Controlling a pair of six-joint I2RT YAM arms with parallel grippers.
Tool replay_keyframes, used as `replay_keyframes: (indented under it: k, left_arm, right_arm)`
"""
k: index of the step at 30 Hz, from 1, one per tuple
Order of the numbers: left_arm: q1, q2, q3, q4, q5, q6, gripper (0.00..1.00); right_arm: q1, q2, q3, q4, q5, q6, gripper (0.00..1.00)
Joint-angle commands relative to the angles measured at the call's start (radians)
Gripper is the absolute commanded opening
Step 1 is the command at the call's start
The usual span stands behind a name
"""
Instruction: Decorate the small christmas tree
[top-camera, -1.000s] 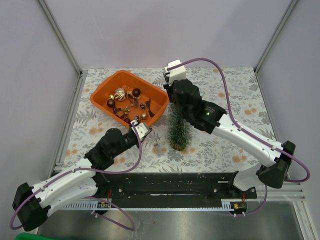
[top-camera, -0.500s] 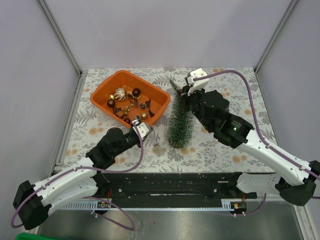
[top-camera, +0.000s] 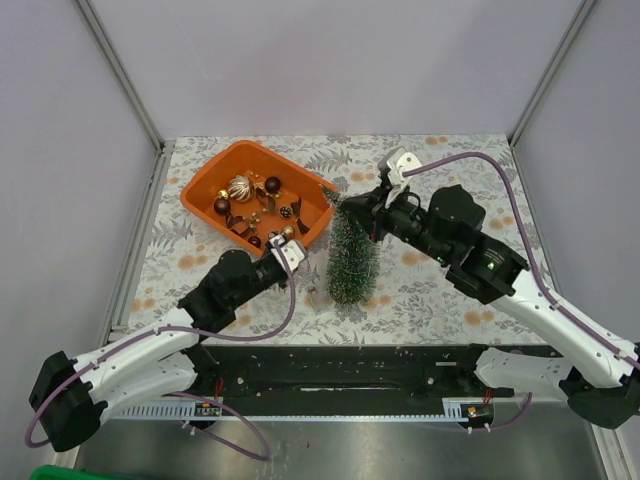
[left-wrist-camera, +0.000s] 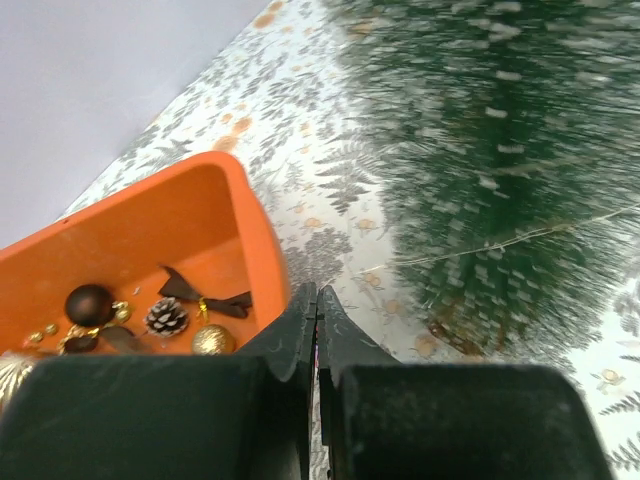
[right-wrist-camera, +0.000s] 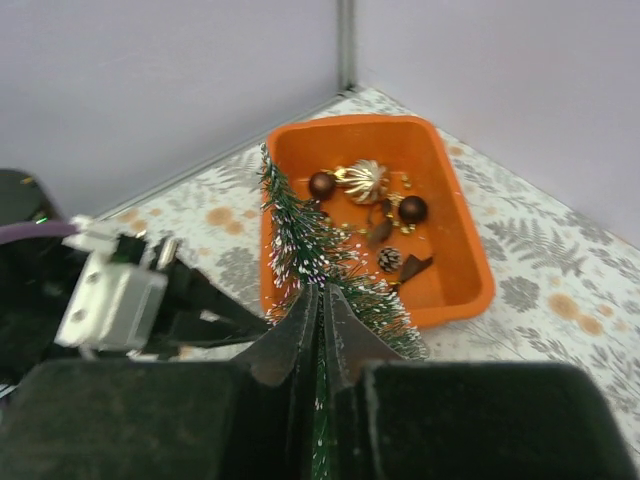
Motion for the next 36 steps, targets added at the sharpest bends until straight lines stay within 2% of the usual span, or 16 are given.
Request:
replay_keyframes:
  k: [1, 3, 5, 9, 13, 20, 23, 28, 29, 31, 33, 34, 35, 36]
  left_arm:
    - [0.01, 0.027, 0.05, 0.091, -0.152, 0.001, 0.0]
    - [0.016, 0.035, 0.06, 0.086, -0.184, -0.06, 0.0]
    - [0.024, 0.045, 0.074, 0.08, -0.157, -0.1, 0.0]
    - [0.024, 0.07, 0.097, 0.104, 0.013, -0.145, 0.06]
    - [0.022, 0.099, 0.114, 0.126, 0.153, -0.161, 0.07]
    - [0.016, 0.154, 0.152, 0.15, 0.273, -0.188, 0.05]
    - [0.009, 0.171, 0.177, 0.161, 0.297, -0.197, 0.0]
    - [-0.001, 0.177, 0.177, 0.187, 0.267, -0.207, 0.0]
    - [-0.002, 0.171, 0.168, 0.183, 0.25, -0.201, 0.04]
    - [-0.001, 0.154, 0.142, 0.175, 0.172, -0.209, 0.3]
    - [0.01, 0.131, 0.113, 0.17, 0.074, -0.229, 0.39]
    - [0.022, 0.118, 0.096, 0.167, 0.057, -0.243, 0.52]
    - [0.036, 0.107, 0.086, 0.161, 0.049, -0.253, 0.6]
    - [0.045, 0.093, 0.077, 0.157, 0.047, -0.258, 0.85]
  right_arm:
    - [-0.011, -0.067, -0.009, 0.026, -0.221, 0.013, 0.03]
    - [-0.009, -0.085, -0.023, 0.031, -0.274, 0.067, 0.03]
    - [-0.009, -0.09, -0.035, 0.043, -0.324, 0.094, 0.04]
    - [-0.008, -0.099, -0.079, 0.133, -0.427, 0.171, 0.04]
    - [-0.008, -0.087, -0.104, 0.235, -0.539, 0.216, 0.04]
    - [-0.008, -0.058, -0.116, 0.325, -0.666, 0.249, 0.04]
    - [-0.008, -0.044, -0.119, 0.336, -0.691, 0.254, 0.04]
    - [-0.008, -0.035, -0.124, 0.329, -0.703, 0.248, 0.03]
    - [-0.008, -0.038, -0.124, 0.313, -0.691, 0.231, 0.03]
    - [-0.008, -0.065, -0.119, 0.255, -0.653, 0.194, 0.03]
    - [-0.008, -0.088, -0.11, 0.182, -0.61, 0.144, 0.03]
    - [-0.008, -0.102, -0.106, 0.154, -0.59, 0.124, 0.03]
    - [-0.008, -0.113, -0.101, 0.129, -0.573, 0.102, 0.03]
    - [-0.008, -0.121, -0.095, 0.103, -0.556, 0.087, 0.03]
